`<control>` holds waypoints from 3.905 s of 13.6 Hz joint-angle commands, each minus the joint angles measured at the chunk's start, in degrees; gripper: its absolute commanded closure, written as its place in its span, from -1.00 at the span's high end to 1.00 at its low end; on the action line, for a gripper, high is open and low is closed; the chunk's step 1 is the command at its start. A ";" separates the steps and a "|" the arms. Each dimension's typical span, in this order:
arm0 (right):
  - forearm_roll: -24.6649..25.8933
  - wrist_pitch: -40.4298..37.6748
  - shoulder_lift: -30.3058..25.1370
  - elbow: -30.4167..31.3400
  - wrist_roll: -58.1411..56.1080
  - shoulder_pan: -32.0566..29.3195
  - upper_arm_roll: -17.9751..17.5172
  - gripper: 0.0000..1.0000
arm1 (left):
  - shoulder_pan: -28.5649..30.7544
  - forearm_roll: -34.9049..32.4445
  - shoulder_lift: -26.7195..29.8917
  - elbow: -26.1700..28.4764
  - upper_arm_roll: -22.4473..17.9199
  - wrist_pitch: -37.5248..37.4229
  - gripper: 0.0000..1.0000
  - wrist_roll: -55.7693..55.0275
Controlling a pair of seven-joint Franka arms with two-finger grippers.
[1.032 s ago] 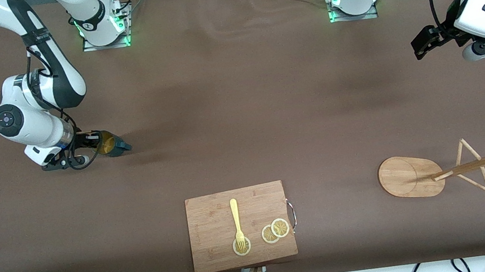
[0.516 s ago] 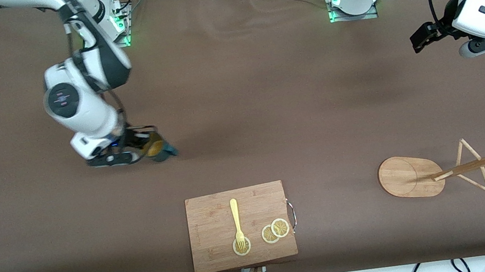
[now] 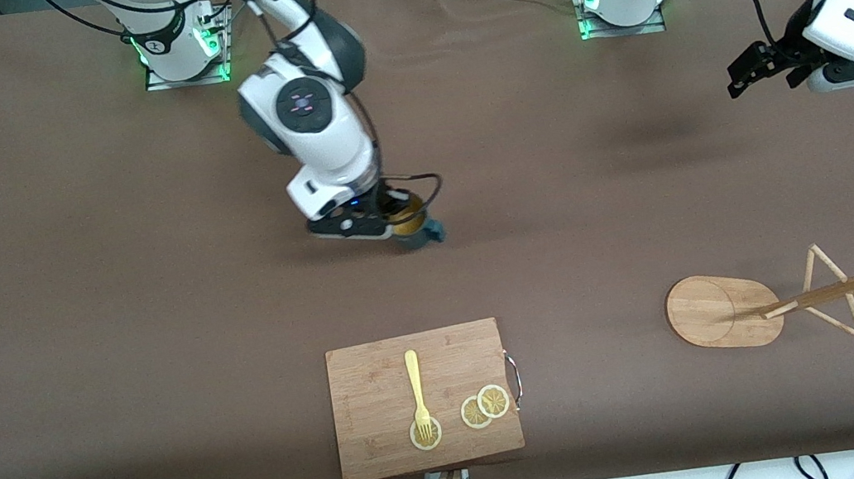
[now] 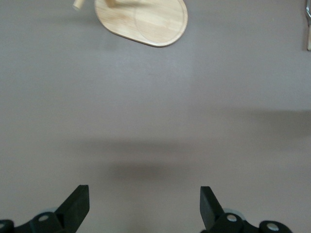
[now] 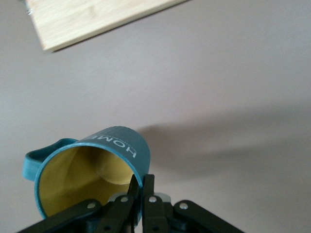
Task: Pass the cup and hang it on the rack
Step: 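Carry the mug toward the middle while the left gripper approaches, then grasp the mug with the left gripper while the right gripper releases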
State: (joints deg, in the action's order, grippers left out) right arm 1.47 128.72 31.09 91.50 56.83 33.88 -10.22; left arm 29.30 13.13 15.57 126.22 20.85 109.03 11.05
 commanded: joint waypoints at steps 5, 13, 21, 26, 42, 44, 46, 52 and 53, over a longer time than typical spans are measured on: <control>0.38 -0.76 10.39 -12.83 3.81 8.12 0.73 -1.00 | 8.57 12.77 -8.08 2.28 0.33 0.92 1.00 35.21; 0.91 2.06 14.17 -13.19 -3.11 14.37 0.73 -1.00 | 14.29 23.69 -26.46 1.84 0.42 0.05 1.00 73.73; 0.55 -0.83 13.91 -16.60 -4.63 13.41 1.17 1.00 | 12.27 34.40 -37.35 1.84 5.95 -2.69 1.00 105.89; 0.47 -15.59 12.77 -24.43 -13.91 7.97 1.08 1.00 | 3.25 44.67 -45.17 1.84 6.66 5.47 1.00 121.46; 0.90 -38.54 0.21 -24.35 -42.77 -17.52 1.87 1.00 | -14.44 63.95 -56.88 1.40 6.40 12.35 1.00 148.28; 0.82 -40.47 -1.11 -24.35 -43.12 -20.86 1.87 1.00 | -14.19 63.95 -56.97 1.40 6.22 12.35 0.86 151.62; 0.99 -44.51 -2.52 -24.44 -45.74 -23.06 2.13 1.00 | -14.10 63.95 -56.97 1.40 5.96 12.35 0.01 153.83; 0.73 -48.74 -10.51 -23.83 -51.37 -29.47 7.76 1.00 | -11.82 63.95 -57.23 1.49 5.52 12.43 -1.00 157.42; 0.99 -48.92 -11.83 -23.65 -52.17 -30.36 7.76 1.00 | -10.25 63.95 -57.15 1.49 5.52 12.00 -1.00 157.61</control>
State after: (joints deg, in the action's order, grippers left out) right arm 2.21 80.61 22.59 66.38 6.44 5.84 -1.90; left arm 16.41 75.87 -40.96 127.63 26.53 121.56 158.55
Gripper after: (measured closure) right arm 0.000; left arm 0.797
